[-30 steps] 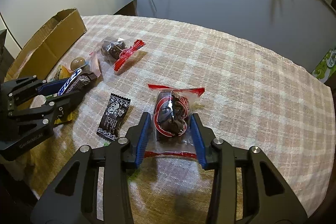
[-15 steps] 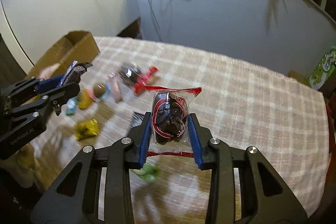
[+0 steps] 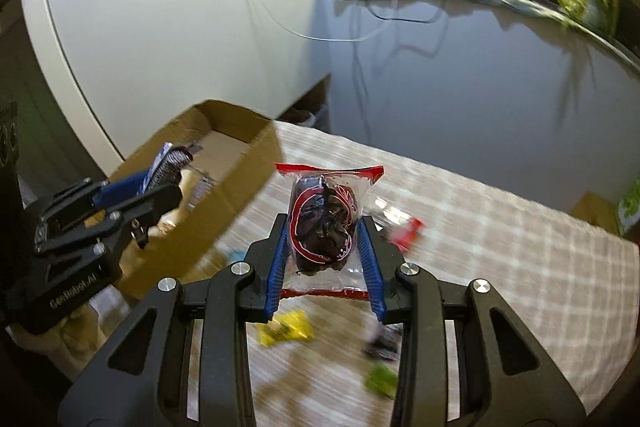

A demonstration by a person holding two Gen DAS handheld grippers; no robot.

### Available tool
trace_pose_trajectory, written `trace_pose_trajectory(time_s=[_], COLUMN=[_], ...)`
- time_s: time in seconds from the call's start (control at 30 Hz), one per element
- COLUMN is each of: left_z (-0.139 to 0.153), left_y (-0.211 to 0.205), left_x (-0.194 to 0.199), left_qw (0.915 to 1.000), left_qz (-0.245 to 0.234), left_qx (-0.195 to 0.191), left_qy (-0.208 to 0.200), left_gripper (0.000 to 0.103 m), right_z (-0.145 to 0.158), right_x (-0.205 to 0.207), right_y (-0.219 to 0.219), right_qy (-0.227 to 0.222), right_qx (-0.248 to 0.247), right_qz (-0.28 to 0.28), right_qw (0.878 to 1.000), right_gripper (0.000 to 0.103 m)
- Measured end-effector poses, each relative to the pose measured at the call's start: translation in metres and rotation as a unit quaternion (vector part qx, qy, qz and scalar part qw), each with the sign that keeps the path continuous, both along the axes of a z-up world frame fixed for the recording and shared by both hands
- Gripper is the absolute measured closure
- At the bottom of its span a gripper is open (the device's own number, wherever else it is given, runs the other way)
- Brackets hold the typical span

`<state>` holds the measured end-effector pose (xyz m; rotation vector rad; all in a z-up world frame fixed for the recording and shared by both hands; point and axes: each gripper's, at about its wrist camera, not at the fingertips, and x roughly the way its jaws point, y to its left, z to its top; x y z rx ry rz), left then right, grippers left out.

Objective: Organize snacks
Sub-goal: 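Carry both snacks into the box and open both tools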

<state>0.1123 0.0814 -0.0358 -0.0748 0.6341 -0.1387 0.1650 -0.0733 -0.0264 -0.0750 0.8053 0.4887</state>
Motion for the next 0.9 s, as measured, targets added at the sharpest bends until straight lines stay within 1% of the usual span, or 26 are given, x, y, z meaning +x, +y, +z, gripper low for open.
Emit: trace_pose_trajectory(time_s=[0.3, 0.47, 0.67, 0.9], left_z=[-0.007, -0.011, -0.016, -0.022], left_y=[0.052, 0.069, 0.083, 0.090], left_x=[-0.008, -0.011, -0.010, -0.008], left_qw=[0.9989, 0.9978, 0.9965, 0.9958], left_qz=[0.046, 0.065, 0.079, 0.086], left_qx=[-0.010, -0.012, -0.020, -0.019], left_qy=[0.002, 0.006, 0.015, 0.024], left_gripper=[0.076, 0.076, 0.076, 0.076], right_z=[0.002, -0.002, -0.009, -0.018], right_x=[0.011, 0.015, 0.022, 0.026], right_y=[0.073, 0.104, 0.131, 0.146], right_qy=[0.000, 0.006, 0.010, 0.019], right_qx=[-0.001, -0.002, -0.011, -0.016], right_qz=[0.054, 0.076, 0.094, 0.106], right_qw=[0.999, 0.997, 0.995, 0.994], right_gripper=[0.067, 0.067, 0.067, 0.067])
